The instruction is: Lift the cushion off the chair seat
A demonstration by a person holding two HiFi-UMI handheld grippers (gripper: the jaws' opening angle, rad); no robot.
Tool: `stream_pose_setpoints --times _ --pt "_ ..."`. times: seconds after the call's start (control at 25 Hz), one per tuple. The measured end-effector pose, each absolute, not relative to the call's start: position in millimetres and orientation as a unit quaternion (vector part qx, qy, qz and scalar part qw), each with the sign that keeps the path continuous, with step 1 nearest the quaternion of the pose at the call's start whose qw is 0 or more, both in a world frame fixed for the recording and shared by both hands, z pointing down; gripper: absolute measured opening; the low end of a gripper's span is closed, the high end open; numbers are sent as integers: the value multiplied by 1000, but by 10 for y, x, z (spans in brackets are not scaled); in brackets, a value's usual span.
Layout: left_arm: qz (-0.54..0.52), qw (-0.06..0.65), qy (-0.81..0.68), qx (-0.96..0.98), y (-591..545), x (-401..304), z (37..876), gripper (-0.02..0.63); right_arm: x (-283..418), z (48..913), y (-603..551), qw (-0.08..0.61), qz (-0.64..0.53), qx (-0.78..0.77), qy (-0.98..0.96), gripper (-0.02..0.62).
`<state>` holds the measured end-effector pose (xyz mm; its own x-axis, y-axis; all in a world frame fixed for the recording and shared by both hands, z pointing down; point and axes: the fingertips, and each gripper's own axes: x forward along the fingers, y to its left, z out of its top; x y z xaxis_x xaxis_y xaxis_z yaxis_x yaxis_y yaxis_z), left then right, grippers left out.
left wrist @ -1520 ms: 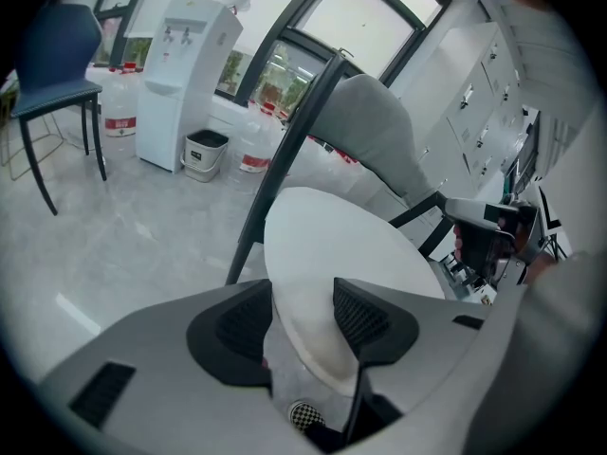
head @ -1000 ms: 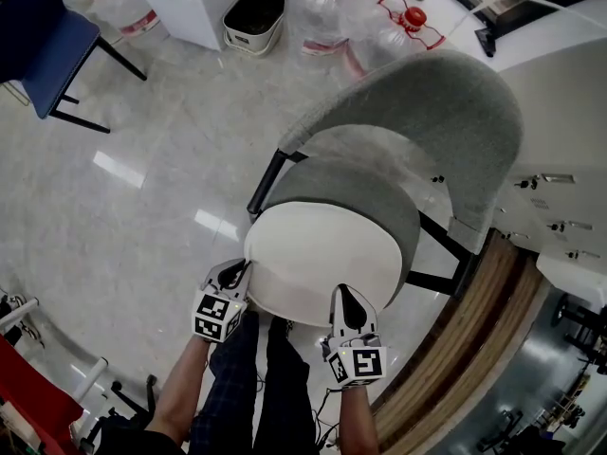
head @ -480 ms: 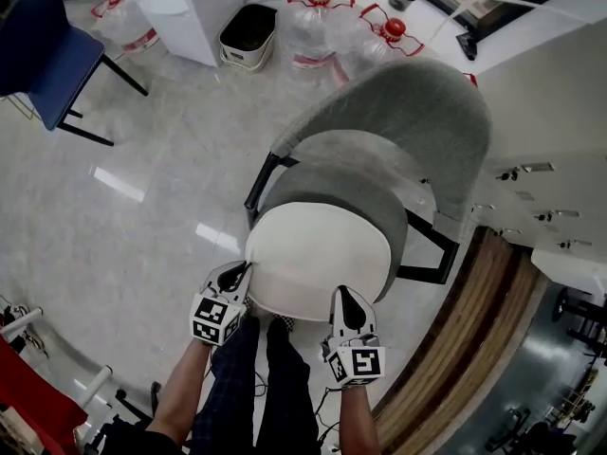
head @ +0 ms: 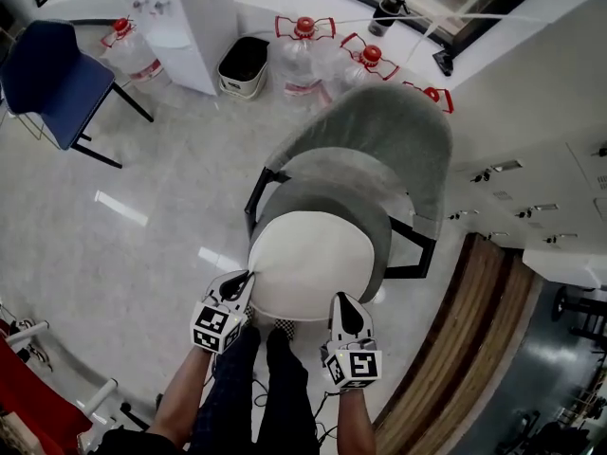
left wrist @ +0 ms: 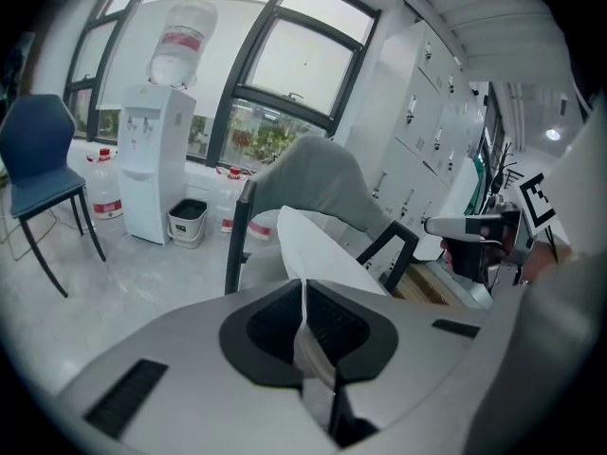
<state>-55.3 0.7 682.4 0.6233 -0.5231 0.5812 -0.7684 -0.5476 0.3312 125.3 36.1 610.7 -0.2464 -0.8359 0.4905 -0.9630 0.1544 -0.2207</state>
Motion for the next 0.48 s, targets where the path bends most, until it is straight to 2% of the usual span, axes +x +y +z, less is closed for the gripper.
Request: stream_pose_setpoints --times 0.48 --pt "206 250 -364 873 144 -385 5935 28 1329 5442 618 114 238 616 -742 29"
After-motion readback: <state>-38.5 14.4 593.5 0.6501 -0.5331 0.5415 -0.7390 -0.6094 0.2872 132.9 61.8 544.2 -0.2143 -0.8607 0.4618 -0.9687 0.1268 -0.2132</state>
